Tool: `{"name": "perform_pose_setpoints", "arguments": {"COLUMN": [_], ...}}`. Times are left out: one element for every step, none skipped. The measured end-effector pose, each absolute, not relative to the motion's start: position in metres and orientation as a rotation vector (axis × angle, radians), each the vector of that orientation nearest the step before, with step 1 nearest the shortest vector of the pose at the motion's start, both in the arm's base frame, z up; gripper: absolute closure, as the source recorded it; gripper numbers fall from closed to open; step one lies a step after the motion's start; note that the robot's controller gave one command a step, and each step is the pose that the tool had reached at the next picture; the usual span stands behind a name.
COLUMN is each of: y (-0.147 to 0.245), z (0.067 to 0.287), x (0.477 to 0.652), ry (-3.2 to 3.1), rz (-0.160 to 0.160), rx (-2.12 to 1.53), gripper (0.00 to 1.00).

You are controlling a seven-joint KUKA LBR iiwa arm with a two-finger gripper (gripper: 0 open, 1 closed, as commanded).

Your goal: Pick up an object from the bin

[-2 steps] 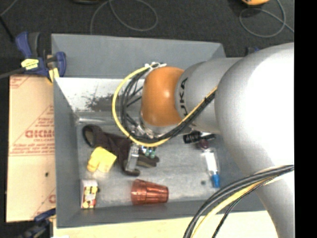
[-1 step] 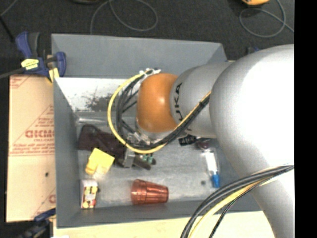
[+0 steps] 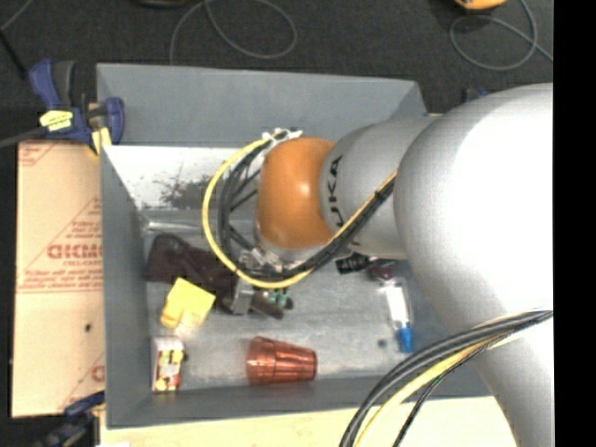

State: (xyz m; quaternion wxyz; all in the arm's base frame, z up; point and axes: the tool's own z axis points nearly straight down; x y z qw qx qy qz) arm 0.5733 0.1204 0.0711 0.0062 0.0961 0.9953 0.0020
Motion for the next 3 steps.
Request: {"name": "perform_pose_setpoints", "arguments": {"y": [0.120, 0.120, 0.119], "z": [0.072, 0.078, 0.095], "x": [0.573, 0.572, 0.572], "ry": [3.114, 3.117, 3.119], "rz": [0.006, 0.005, 0.005], "rx": [0.301, 0.303, 0.304], "gripper": [1.00, 1.00, 1.00]}}
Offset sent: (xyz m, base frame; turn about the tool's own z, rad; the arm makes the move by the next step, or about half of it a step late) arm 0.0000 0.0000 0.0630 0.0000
